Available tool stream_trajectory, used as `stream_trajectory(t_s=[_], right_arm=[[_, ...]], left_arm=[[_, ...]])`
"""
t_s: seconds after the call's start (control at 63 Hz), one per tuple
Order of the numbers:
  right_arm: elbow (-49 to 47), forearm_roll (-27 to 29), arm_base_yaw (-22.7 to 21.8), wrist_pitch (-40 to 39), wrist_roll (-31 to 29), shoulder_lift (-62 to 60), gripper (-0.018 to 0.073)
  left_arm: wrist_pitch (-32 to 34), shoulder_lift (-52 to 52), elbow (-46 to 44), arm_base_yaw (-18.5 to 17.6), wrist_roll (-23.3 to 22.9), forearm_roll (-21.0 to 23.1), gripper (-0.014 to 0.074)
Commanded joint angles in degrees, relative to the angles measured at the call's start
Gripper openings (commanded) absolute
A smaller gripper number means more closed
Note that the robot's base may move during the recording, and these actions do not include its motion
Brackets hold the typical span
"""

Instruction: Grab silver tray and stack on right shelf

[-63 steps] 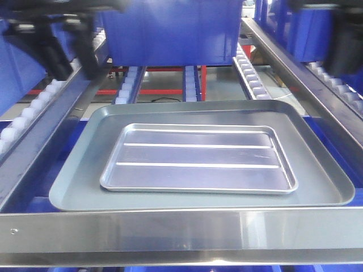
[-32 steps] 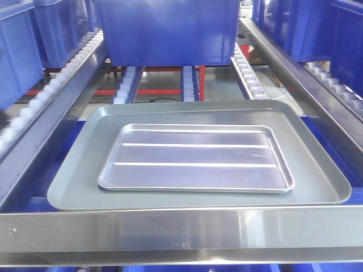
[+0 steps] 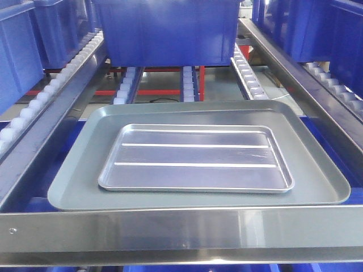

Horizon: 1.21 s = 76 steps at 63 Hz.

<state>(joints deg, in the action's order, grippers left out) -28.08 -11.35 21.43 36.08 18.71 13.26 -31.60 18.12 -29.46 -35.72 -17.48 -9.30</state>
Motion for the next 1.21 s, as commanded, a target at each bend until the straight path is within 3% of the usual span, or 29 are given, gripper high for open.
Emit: stream_trajectory(t_s=[0.0,0.079,0.825,0.904,1.063,1.19], right_arm=[[-1.6,-1.6,-0.1,-5.1,-0.5,-1.8,0.0055],[-1.6,-1.6,-0.1,-5.5,-0.5,-2.5,0.0055],[-1.6,-1.6,-0.1,-5.5,-0.5,-2.5,0.0055],[-1.6,-1.6,-0.1,-5.5,-0.5,-2.5,0.0055],[-1.6,-1.6,-0.1,-5.5,-0.5,-2.5,0.0055],[-1.6,-1.6,-0.1,-5.5,-0.5,-2.5,0.0055]], left_arm=[[3.2,-2.5,-1.5,-0.5,0.2,-1.2,-0.0094],[2.3,-4.0,-1.5,-0.5,0.2,-3.4,-0.0095],[2.1,-4.4,-1.2,-0.2,0.2,-2.3,-0.0094],[2.5,-5.6,-0.1,2.0,1.6,-1.5,-0.0094],[10.1,-11.0,6.8,10.1,10.5,4.4,-0.0094],[18.3,-15.3,15.1,16.2,11.2,4.7,-0.0094]])
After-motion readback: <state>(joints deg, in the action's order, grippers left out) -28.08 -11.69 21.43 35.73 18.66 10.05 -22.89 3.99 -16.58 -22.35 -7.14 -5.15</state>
